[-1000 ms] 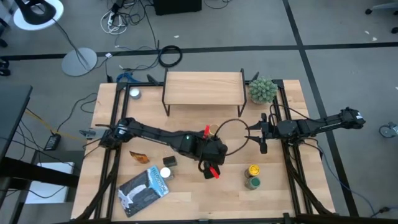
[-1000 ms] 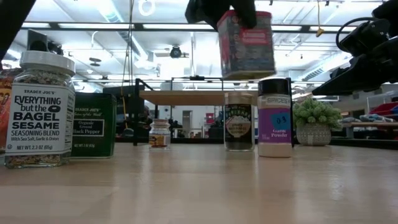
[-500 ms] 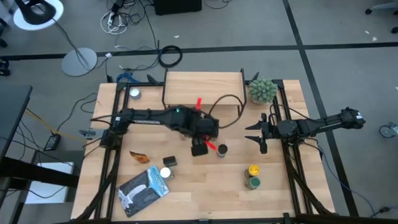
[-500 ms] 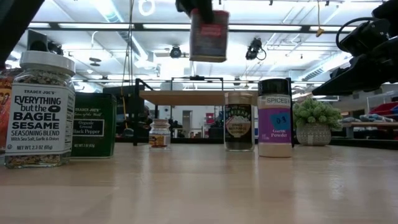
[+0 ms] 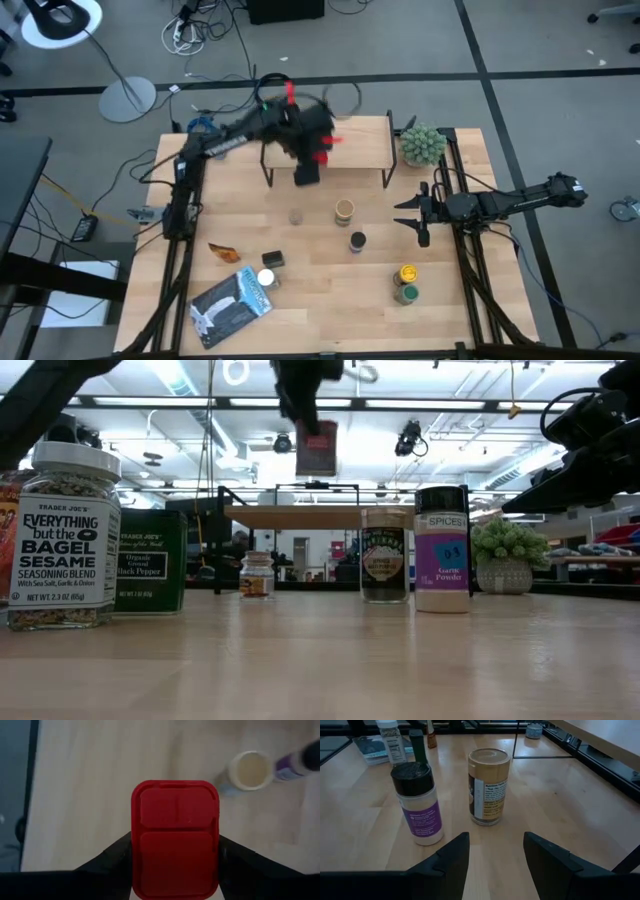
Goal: Shelf spices
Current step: Put the red seasoning bottle on the shelf
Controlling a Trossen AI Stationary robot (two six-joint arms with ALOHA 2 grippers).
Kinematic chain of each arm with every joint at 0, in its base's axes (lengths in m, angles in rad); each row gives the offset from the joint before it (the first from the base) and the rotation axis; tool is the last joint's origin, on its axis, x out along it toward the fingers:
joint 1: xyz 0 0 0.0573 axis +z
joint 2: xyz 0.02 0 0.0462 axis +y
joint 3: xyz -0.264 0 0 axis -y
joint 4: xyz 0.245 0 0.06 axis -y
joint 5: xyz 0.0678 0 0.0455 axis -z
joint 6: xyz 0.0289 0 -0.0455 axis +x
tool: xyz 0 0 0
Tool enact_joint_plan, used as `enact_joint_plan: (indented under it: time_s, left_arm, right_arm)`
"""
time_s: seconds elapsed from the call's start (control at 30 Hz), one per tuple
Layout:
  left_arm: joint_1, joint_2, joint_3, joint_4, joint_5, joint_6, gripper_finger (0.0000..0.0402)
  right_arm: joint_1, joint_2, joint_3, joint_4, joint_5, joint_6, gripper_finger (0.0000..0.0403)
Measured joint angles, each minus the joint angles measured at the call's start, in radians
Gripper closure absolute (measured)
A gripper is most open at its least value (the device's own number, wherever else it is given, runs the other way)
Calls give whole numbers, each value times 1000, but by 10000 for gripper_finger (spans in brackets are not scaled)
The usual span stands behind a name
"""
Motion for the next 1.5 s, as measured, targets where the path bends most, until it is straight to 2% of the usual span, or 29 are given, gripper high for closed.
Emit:
enact_joint_plan:
  time_s: [0.2,0.47,0.77,0.9,1.1,1.27,1.5]
  left_arm:
    - [58,0,0,-5,36,9,175]
    - [113,0,0,-5,55,164,173]
    - [314,0,0,-22,158,321,173]
    - [405,-1,-5,14,239,366,172]
    - [478,8,-20,40,237,400,172]
    - [503,9,-83,59,244,509,172]
    - [500,5,-180,88,160,581,172]
  right_arm:
    - [0,0,0,0,0,0,215]
    - [0,0,0,0,0,0,215]
    - [0,0,0,0,0,0,215]
    - [0,0,0,0,0,0,215]
    - [0,0,0,0,0,0,215]
    - [0,0,0,0,0,0,215]
    - [0,0,0,4,0,0,215]
